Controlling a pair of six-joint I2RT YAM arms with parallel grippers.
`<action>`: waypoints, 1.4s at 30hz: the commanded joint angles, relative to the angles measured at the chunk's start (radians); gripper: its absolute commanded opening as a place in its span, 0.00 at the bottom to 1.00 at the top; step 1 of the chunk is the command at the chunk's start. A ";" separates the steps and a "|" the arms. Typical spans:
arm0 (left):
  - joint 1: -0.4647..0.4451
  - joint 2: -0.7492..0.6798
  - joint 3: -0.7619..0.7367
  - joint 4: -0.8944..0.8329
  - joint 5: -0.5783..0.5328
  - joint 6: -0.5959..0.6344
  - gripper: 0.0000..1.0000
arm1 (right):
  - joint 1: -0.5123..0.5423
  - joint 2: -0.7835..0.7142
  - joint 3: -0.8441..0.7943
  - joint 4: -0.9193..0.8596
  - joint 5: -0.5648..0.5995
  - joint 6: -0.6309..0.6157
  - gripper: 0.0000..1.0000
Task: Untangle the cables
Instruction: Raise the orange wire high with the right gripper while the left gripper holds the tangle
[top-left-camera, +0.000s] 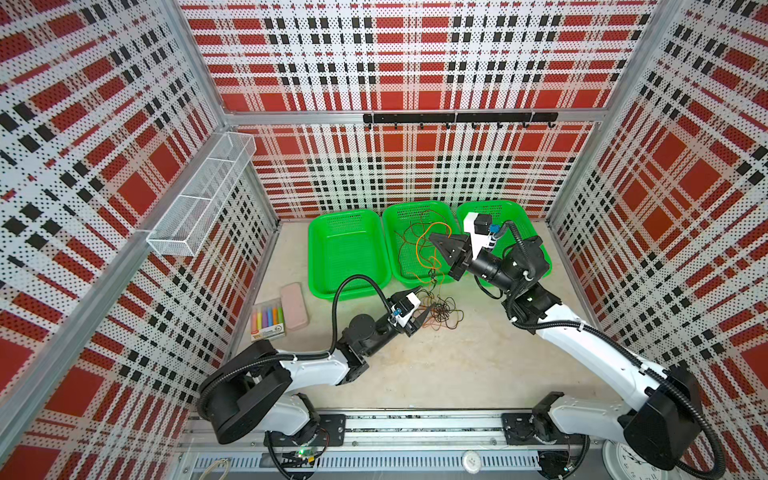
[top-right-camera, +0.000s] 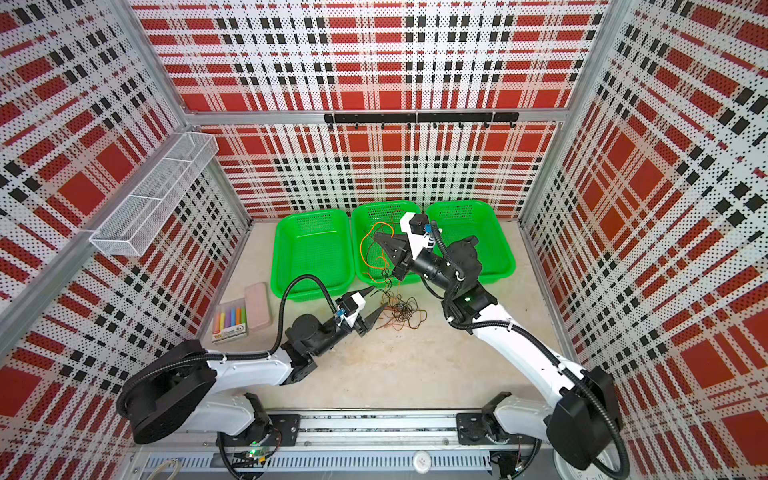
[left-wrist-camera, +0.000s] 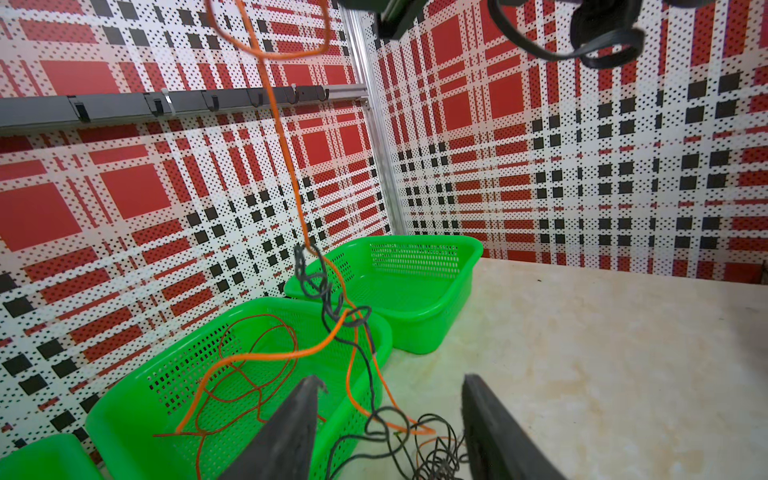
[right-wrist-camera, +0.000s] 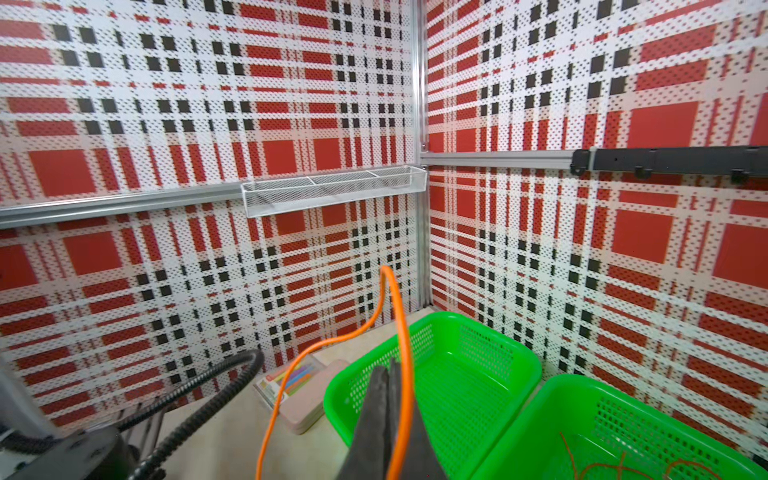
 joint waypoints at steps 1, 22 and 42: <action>0.004 0.027 -0.030 0.119 -0.016 -0.036 0.60 | -0.006 -0.026 -0.023 -0.002 0.031 -0.022 0.00; 0.015 0.265 0.015 0.226 -0.018 -0.050 0.55 | -0.011 -0.050 -0.068 -0.010 0.038 -0.005 0.00; 0.052 0.307 0.094 0.046 0.030 0.137 0.49 | -0.011 -0.063 -0.054 -0.071 -0.047 -0.067 0.00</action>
